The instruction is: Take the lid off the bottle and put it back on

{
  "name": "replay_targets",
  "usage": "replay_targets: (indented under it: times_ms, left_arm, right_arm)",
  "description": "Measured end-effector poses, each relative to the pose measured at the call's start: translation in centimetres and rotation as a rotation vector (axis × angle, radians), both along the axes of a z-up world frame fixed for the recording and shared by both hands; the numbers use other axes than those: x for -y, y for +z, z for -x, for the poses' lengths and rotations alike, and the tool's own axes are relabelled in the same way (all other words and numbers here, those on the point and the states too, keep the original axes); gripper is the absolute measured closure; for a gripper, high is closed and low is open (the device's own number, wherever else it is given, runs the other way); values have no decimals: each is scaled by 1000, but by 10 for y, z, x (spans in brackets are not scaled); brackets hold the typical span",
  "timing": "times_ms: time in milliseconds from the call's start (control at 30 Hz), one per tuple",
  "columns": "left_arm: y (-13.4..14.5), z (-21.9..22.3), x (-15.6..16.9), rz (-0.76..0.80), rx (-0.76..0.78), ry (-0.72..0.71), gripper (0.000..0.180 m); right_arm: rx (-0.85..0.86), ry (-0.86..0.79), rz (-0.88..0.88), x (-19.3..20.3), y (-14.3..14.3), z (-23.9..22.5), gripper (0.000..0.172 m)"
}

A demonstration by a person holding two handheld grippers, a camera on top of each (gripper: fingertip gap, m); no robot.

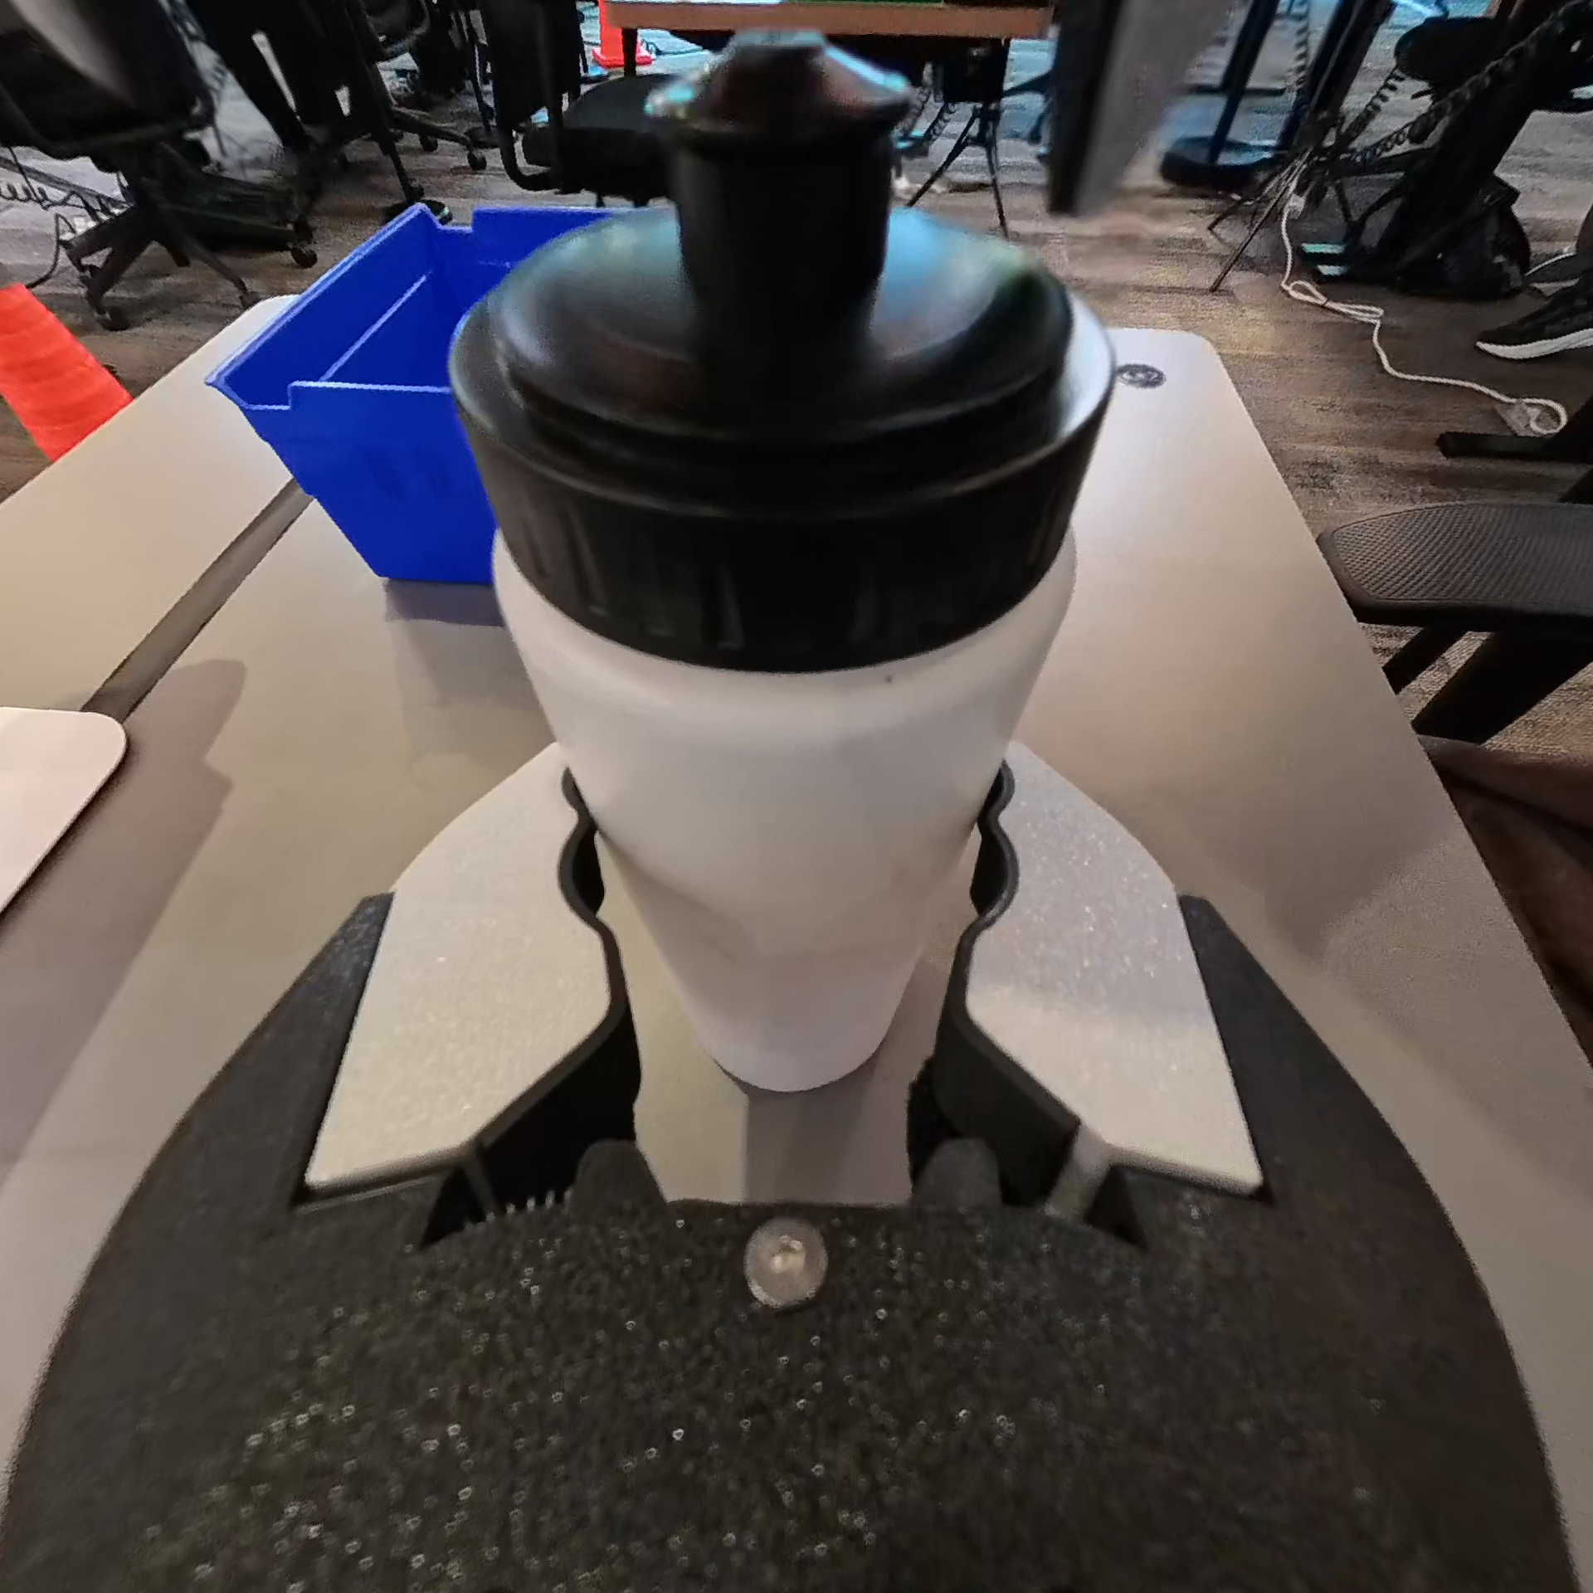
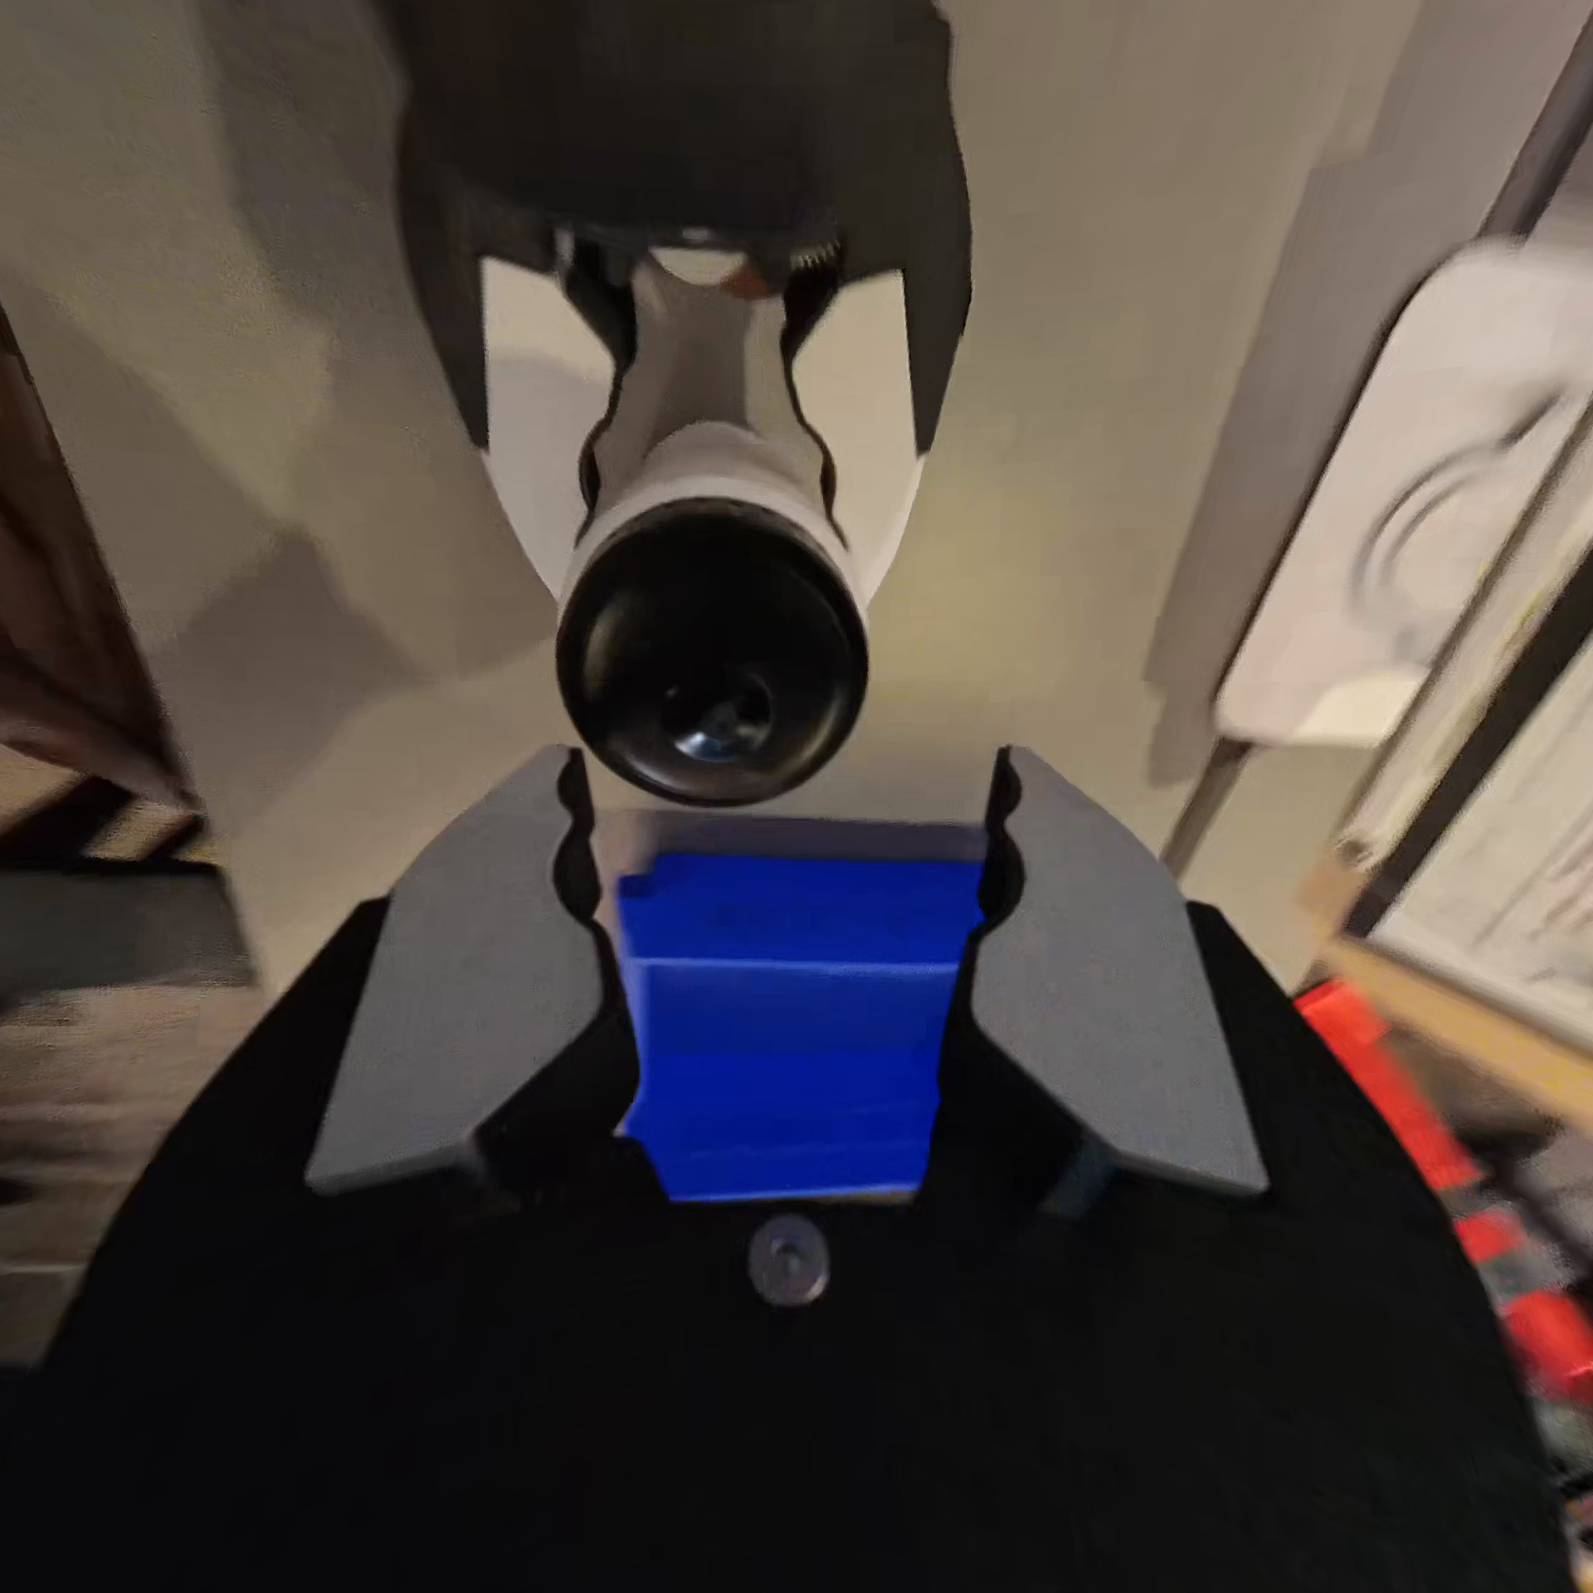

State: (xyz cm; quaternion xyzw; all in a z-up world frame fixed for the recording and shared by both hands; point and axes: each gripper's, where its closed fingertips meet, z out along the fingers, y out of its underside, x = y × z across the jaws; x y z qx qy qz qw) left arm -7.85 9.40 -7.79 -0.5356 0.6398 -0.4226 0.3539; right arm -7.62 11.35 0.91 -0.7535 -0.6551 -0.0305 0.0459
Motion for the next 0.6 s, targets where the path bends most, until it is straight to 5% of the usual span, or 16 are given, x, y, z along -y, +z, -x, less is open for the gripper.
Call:
replay_targets:
  times_ms: [200,333,433,600]
  left_arm:
    - [0,1,2,14,9,-22,96]
    - [0,1,3,13,4,-29,96]
    - [0,1,2,21,9,-31,96]
    - [0,2,2,20,-4,-38,96]
  right_arm:
    - [-161,447,54,15,-5,18,94]
    - [-120,512,81,13,-20,19,89]
    - [-125,537,108,15,-21,22,100]
    - [-88,406,112,14,-21,21,101]
